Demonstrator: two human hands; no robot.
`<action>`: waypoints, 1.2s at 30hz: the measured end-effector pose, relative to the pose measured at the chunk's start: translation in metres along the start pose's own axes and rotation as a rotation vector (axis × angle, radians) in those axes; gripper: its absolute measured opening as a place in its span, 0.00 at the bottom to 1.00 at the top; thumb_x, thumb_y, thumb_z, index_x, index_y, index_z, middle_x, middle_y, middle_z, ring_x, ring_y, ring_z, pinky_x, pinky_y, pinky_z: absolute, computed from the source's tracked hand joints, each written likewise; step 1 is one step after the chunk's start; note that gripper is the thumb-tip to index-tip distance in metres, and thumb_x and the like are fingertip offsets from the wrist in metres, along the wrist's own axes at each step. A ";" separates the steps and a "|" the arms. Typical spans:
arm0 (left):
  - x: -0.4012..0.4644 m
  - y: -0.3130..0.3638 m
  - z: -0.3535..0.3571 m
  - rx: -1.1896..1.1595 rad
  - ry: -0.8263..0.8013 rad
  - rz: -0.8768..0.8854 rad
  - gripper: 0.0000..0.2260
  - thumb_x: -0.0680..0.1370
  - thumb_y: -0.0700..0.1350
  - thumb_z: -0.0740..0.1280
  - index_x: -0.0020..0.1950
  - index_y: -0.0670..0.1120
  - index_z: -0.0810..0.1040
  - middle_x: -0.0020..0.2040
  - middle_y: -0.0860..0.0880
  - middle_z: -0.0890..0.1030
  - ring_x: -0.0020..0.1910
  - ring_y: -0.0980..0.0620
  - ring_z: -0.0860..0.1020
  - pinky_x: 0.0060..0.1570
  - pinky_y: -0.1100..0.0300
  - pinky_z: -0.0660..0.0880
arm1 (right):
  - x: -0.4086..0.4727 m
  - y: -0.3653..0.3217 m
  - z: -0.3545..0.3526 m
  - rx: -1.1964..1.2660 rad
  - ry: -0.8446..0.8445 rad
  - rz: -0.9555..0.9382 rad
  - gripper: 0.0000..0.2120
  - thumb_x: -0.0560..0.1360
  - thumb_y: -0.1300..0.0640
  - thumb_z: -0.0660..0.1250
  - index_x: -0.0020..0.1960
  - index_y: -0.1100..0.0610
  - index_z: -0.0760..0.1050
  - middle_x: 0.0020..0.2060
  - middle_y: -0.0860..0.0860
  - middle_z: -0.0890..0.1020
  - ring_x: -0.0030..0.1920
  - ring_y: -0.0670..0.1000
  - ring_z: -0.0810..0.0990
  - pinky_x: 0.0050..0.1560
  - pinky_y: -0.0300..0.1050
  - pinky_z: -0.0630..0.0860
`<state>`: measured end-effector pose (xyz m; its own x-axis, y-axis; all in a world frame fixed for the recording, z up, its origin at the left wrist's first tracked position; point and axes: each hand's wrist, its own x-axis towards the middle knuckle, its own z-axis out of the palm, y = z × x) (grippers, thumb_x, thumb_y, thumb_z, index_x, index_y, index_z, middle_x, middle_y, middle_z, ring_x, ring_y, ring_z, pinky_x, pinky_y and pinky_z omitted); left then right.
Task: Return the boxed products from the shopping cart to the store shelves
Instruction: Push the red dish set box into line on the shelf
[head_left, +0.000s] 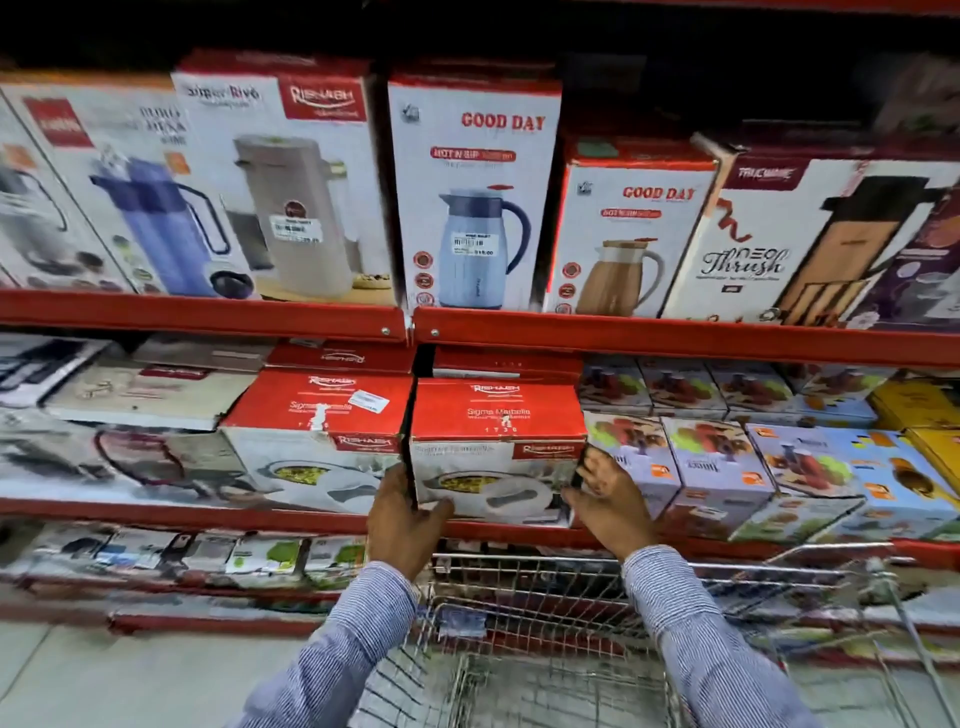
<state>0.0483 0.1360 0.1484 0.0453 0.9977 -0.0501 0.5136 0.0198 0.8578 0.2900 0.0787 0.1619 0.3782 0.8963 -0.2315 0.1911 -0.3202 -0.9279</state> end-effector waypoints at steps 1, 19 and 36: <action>0.001 0.000 0.000 0.002 0.001 -0.002 0.23 0.71 0.45 0.76 0.62 0.45 0.71 0.54 0.48 0.82 0.47 0.48 0.81 0.40 0.66 0.76 | -0.002 -0.002 0.001 -0.004 0.006 -0.005 0.34 0.73 0.64 0.70 0.75 0.57 0.60 0.74 0.53 0.66 0.74 0.53 0.66 0.68 0.43 0.66; 0.006 -0.004 -0.007 0.059 -0.091 0.014 0.29 0.69 0.50 0.76 0.67 0.46 0.70 0.51 0.50 0.80 0.46 0.45 0.81 0.47 0.57 0.75 | -0.019 0.000 0.008 0.060 0.103 0.081 0.36 0.72 0.70 0.68 0.76 0.60 0.58 0.74 0.56 0.66 0.73 0.54 0.68 0.65 0.40 0.68; 0.045 0.102 -0.066 -0.213 0.216 0.343 0.16 0.73 0.42 0.74 0.60 0.48 0.80 0.52 0.51 0.85 0.46 0.57 0.83 0.49 0.69 0.79 | -0.016 -0.134 0.028 0.027 0.330 -0.517 0.23 0.74 0.64 0.66 0.69 0.55 0.71 0.60 0.45 0.78 0.59 0.41 0.77 0.54 0.25 0.73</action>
<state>0.0465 0.1875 0.2674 -0.0095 0.9389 0.3440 0.3114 -0.3241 0.8933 0.2328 0.1161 0.2813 0.5041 0.7900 0.3489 0.4032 0.1420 -0.9040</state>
